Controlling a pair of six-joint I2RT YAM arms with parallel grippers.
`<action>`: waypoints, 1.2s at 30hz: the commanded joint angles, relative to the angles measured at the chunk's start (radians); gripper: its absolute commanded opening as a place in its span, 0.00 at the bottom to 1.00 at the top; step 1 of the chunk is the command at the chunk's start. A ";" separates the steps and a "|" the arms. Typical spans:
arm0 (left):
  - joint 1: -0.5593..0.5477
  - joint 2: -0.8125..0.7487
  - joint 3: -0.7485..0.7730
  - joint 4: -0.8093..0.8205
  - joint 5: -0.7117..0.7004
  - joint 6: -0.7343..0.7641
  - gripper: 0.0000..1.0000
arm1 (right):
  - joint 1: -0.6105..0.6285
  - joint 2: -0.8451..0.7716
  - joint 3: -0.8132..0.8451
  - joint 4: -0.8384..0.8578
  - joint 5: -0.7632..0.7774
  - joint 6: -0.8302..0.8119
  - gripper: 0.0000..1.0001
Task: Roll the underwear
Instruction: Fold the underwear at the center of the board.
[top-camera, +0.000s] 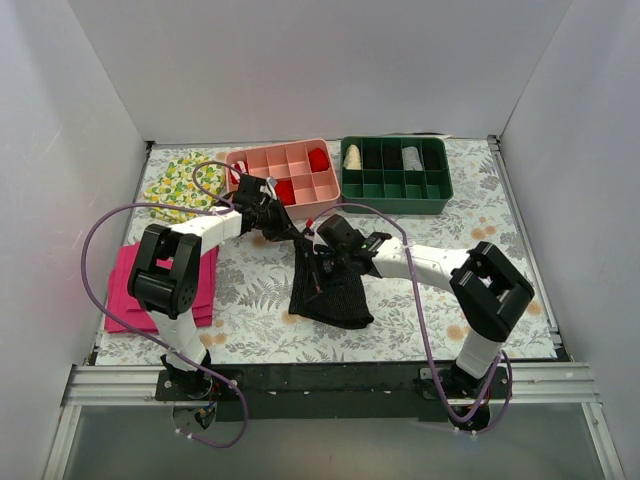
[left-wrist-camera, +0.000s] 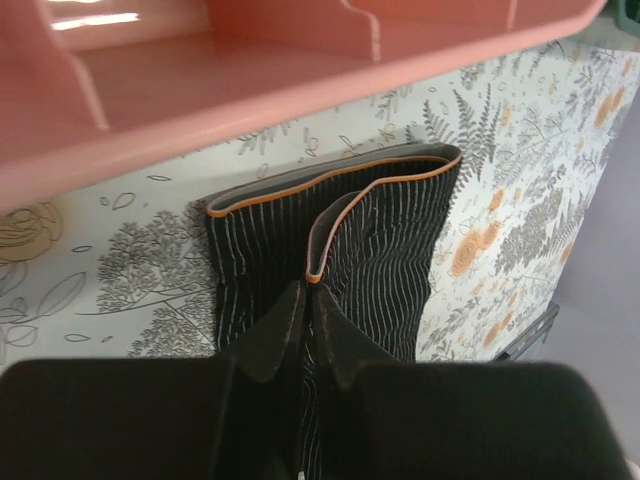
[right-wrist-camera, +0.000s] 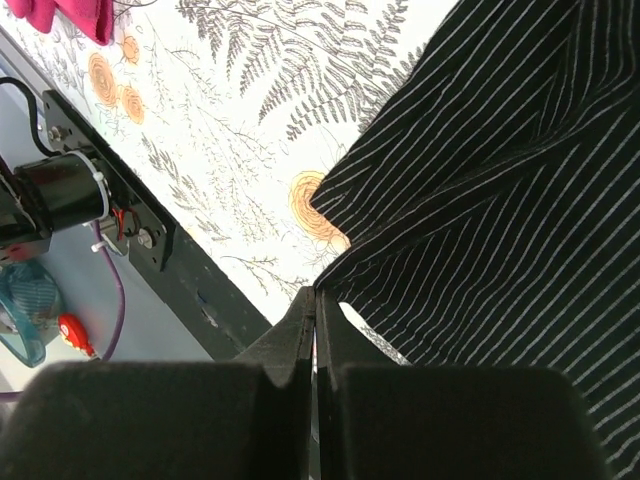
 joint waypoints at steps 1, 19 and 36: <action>0.020 0.014 -0.014 -0.006 -0.042 0.023 0.01 | 0.014 0.024 0.044 0.057 -0.034 -0.002 0.01; 0.043 -0.003 -0.022 -0.017 -0.086 0.037 0.41 | 0.026 0.148 0.081 0.126 -0.094 -0.005 0.06; 0.058 -0.037 -0.033 -0.057 -0.097 0.039 0.57 | 0.033 0.174 0.044 0.203 -0.160 -0.007 0.22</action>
